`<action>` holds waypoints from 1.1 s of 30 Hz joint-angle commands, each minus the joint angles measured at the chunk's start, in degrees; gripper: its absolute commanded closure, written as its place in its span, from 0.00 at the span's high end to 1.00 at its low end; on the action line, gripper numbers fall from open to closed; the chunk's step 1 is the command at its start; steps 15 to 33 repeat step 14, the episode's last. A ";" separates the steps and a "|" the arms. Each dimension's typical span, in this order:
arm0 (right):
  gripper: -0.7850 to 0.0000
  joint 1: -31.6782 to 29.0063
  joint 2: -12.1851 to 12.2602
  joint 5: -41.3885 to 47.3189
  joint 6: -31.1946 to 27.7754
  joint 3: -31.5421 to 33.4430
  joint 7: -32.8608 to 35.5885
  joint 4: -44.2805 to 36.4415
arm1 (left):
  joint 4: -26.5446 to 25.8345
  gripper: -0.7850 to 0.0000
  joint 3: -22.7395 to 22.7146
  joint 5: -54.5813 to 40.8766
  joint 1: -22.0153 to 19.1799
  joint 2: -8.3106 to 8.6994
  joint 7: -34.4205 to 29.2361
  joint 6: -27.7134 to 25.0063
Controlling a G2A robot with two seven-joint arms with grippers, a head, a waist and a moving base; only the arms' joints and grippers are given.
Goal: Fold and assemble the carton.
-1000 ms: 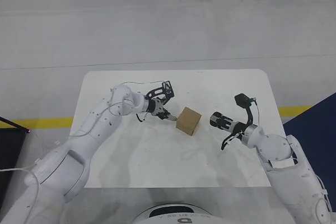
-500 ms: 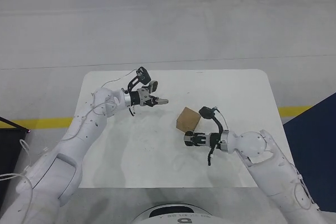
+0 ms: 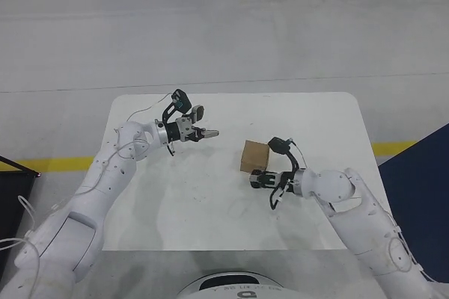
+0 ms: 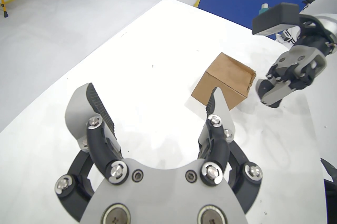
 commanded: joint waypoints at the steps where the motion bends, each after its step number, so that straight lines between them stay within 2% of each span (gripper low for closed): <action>1: 0.00 -2.07 0.84 3.41 -3.98 6.57 0.25 -2.17 | 0.00 1.00 0.00 0.00 0.00 0.00 0.00 0.00; 3: 0.00 -4.40 1.53 4.60 -7.08 12.99 -2.24 -4.37 | 0.00 1.00 0.00 0.00 0.00 0.00 0.00 0.00; 4: 0.16 -5.66 1.77 5.45 -8.72 15.90 -3.70 -5.26 | 0.00 1.00 0.00 0.00 0.00 0.00 0.00 0.00; 6: 1.00 -7.83 2.12 7.85 -12.00 21.01 -5.77 -6.04 | 0.00 1.00 0.00 0.00 0.00 0.00 0.00 0.00; 7: 1.00 -7.83 2.12 7.85 -12.00 21.01 -5.77 -6.04 | 0.00 1.00 0.00 0.00 0.00 0.00 0.00 0.00; 8: 0.01 -7.66 2.10 7.58 -11.73 20.14 -5.64 -6.06 | 0.00 1.00 0.00 0.00 0.00 0.00 0.00 0.00; 10: 0.07 -7.97 2.14 8.02 -12.35 21.78 -5.89 -6.09 | 0.00 1.00 0.00 0.00 0.00 0.00 0.00 0.00; 14: 0.43 -7.82 2.12 7.84 -11.99 20.98 -5.77 -6.04 | 0.00 1.00 0.00 0.00 0.00 0.00 0.00 0.00; 33: 0.43 -7.82 2.12 7.84 -11.99 20.98 -5.77 -6.04 | 0.00 1.00 0.00 0.00 0.00 0.00 0.00 0.00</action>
